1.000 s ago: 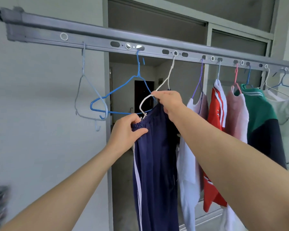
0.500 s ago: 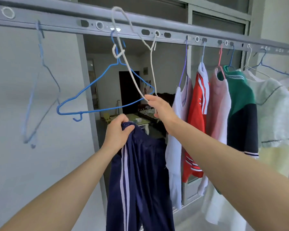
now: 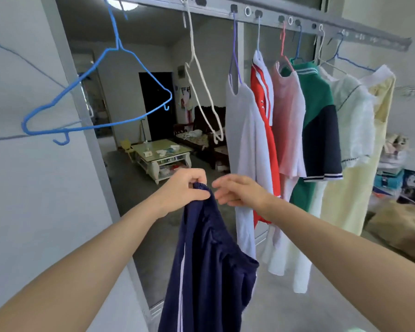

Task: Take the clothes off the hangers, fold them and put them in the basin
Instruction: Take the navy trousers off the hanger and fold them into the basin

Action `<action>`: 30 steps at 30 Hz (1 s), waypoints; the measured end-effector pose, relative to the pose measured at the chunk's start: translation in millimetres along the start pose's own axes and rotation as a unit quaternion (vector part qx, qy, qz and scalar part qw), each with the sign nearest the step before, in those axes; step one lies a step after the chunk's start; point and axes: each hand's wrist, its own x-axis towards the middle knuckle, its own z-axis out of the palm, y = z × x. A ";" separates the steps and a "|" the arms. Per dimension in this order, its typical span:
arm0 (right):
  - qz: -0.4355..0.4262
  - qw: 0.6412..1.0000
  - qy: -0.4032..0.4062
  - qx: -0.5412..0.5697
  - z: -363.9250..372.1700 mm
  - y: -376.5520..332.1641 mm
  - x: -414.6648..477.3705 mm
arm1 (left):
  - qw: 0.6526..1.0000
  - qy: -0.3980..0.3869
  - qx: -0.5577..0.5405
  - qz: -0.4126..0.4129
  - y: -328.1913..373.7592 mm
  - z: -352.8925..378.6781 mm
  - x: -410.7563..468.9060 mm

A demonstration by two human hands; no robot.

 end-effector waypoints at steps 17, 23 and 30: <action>0.187 0.961 -0.126 -0.158 -143.6 113.9 -177.3 | 0.990 -0.060 -0.121 0.033 107.0 147.4 36.6; 0.195 0.955 -0.034 -0.222 -185.7 146.4 -225.3 | 0.988 -0.028 -0.136 0.061 146.0 201.2 70.6; 0.206 0.961 0.070 -0.169 -239.8 157.3 -272.1 | 0.981 0.008 -0.169 0.092 176.4 238.5 110.2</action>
